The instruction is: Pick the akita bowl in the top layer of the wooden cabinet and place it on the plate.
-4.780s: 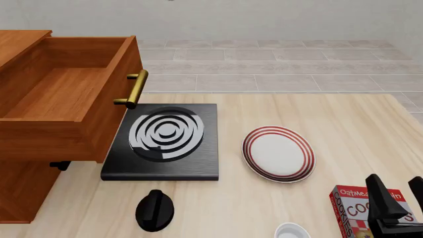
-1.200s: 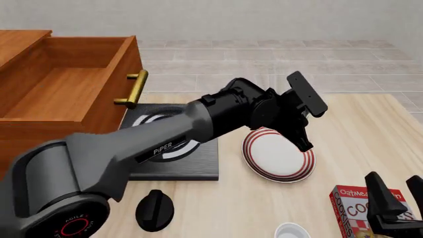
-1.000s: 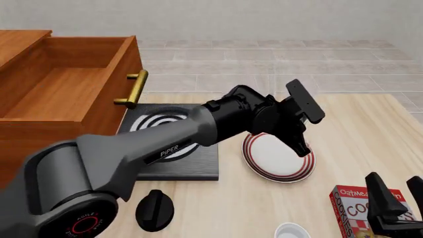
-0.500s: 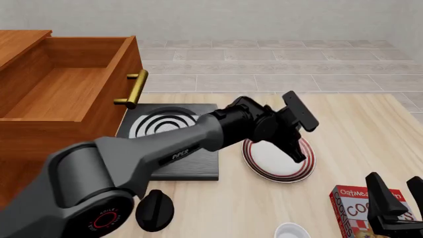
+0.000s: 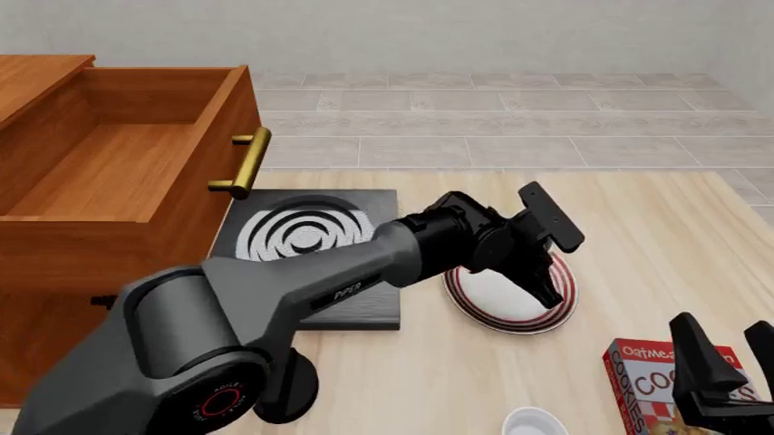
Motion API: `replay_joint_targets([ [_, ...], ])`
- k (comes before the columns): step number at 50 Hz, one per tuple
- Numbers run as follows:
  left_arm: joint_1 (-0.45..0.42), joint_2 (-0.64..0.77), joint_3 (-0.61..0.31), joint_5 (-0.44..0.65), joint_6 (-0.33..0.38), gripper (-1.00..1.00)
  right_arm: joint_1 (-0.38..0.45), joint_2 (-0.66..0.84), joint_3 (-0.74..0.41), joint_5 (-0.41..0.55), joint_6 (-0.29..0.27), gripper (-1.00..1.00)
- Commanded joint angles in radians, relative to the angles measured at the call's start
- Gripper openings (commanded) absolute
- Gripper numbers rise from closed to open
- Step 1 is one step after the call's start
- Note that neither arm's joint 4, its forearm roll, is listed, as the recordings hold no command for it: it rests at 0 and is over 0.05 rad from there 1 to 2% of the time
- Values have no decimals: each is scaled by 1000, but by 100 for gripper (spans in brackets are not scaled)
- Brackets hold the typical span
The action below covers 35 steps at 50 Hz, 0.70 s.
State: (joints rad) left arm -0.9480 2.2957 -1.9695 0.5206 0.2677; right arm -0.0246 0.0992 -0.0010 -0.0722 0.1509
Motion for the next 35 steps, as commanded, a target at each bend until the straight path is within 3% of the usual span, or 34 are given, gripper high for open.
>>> replay_joint_targets([
  [1, -5, 31, -22, -6, -17, -100, -2, -9, 0, 9, 4, 100],
  [8, -13, 88, -106, 25, -39, -100, -3, -9, 0, 10, 6, 100],
  [35, 0, 126, -112, 9, -63, -100, -4, 16, 0, -14, 11, 100],
])
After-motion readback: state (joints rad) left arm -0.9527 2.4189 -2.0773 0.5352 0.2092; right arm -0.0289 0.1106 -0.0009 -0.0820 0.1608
